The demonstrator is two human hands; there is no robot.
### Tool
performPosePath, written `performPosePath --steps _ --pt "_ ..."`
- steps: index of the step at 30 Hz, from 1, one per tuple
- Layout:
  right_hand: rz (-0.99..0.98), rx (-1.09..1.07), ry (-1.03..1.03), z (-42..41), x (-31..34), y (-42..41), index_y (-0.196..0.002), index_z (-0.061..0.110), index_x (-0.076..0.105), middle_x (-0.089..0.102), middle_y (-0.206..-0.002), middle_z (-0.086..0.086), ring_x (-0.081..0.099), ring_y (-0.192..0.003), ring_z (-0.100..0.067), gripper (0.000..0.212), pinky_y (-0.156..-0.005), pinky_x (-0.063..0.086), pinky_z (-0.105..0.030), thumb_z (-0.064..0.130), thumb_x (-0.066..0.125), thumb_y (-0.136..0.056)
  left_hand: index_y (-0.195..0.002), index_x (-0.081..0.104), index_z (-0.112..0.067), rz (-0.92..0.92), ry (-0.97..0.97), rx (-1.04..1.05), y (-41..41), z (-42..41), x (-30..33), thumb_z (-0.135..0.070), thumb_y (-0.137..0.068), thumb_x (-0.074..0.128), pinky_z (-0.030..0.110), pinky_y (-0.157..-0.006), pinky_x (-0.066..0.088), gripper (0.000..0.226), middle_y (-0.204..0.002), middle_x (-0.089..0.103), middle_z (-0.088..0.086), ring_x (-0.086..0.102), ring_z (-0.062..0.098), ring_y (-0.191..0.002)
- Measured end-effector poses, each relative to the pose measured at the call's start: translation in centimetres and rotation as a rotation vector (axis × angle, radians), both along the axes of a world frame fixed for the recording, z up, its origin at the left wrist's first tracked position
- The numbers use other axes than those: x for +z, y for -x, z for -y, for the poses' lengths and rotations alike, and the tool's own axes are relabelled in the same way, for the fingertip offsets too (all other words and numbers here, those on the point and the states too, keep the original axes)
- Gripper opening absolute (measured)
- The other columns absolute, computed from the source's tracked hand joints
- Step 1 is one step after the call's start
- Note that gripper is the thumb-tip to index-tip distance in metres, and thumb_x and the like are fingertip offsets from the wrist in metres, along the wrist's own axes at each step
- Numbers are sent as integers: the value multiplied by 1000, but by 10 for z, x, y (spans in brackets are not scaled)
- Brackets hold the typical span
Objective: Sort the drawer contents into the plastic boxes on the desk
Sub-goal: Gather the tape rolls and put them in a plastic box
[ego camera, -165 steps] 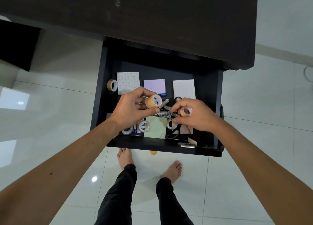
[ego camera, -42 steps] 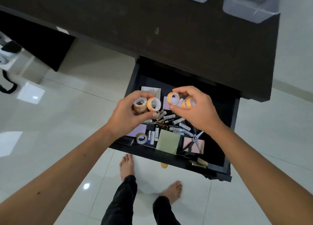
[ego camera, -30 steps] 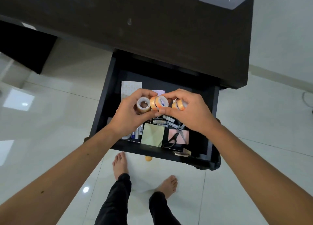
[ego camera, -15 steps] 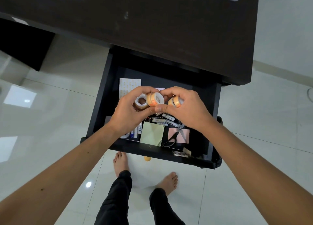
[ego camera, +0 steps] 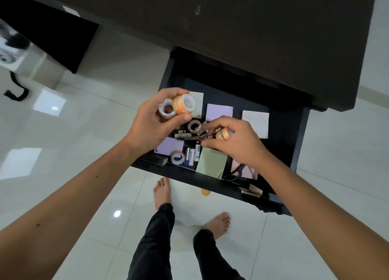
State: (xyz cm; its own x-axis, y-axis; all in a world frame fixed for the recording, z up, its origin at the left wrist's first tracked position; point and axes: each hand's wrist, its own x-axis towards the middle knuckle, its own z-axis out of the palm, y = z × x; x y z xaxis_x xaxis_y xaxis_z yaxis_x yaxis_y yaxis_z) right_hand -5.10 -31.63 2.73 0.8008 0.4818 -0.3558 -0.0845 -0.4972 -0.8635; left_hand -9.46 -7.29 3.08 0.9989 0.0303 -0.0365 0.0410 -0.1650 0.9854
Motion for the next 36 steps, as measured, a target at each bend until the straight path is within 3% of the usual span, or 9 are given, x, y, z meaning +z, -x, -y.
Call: performPosePath --steps 2,6,12,19,21,25,29,33,36 --pt "7 82 22 -12 -14 9 -106 25 82 76 -101 7 72 -95 -8 36 -91 55 -23 25 96 -74 -134 62 -10 -15 19 6 3 -10 0 -10 -90 80 32 -79 64 47 -118 70 -1 70 14 -101" --pt "114 307 121 -33 -43 23 -113 26 82 71 -102 8 66 -90 -9 42 -82 51 -30 24 96 -74 -132 62 -11 -20 11 15 9 -22 -2 -8 -90 81 39 -71 66 46 -117 69 -1 68 14 -93" --pt "291 467 250 -51 -60 34 -124 32 77 59 -109 5 64 -99 -16 44 -90 47 -26 25 89 -83 -134 62 -7 -43 31 18 16 -29 -5 -9 -90 80 47 -74 67 48 -120 68 2 67 15 -95" --pt "333 419 209 -57 -55 38 -105 20 77 68 -105 4 66 -93 -16 15 -84 52 -30 24 81 -92 -134 62 -7 -67 55 -2 17 -30 -8 -7 -89 80 48 -78 67 48 -118 68 4 67 17 -96" --pt "304 413 210 -55 -52 36 -103 23 75 72 -104 6 66 -92 -12 13 -84 54 -31 26 80 -91 -134 62 -6 -70 56 -3 17 -29 -7 -7 -89 80 46 -78 67 48 -119 68 5 68 18 -97" --pt "242 156 174 -46 -46 27 -99 27 76 76 -98 10 70 -89 -10 13 -81 57 -31 24 82 -88 -134 62 -6 -68 68 -15 16 -29 -6 -10 -88 80 41 -78 67 49 -119 68 2 69 16 -99" --pt "271 -55 147 -37 -41 10 -101 23 77 75 -93 17 71 -87 -2 13 -80 56 -19 22 83 -89 -133 62 -7 -71 94 -15 17 -28 -7 -9 -88 80 39 -79 67 48 -117 68 -1 68 16 -98" --pt "340 -101 176 -38 -44 -3 -110 28 78 72 -94 12 67 -91 -5 16 -82 50 -18 26 77 -94 -134 62 -9 -79 107 -17 18 -28 -8 -9 -89 80 39 -81 66 48 -116 68 -3 68 15 -98" --pt "354 -55 247 -43 -49 -4 -116 27 79 67 -99 5 64 -92 -12 19 -83 49 -26 27 73 -98 -133 63 -13 -85 109 -30 18 -27 -7 -9 -89 80 36 -81 65 48 -115 69 -5 69 15 -99"
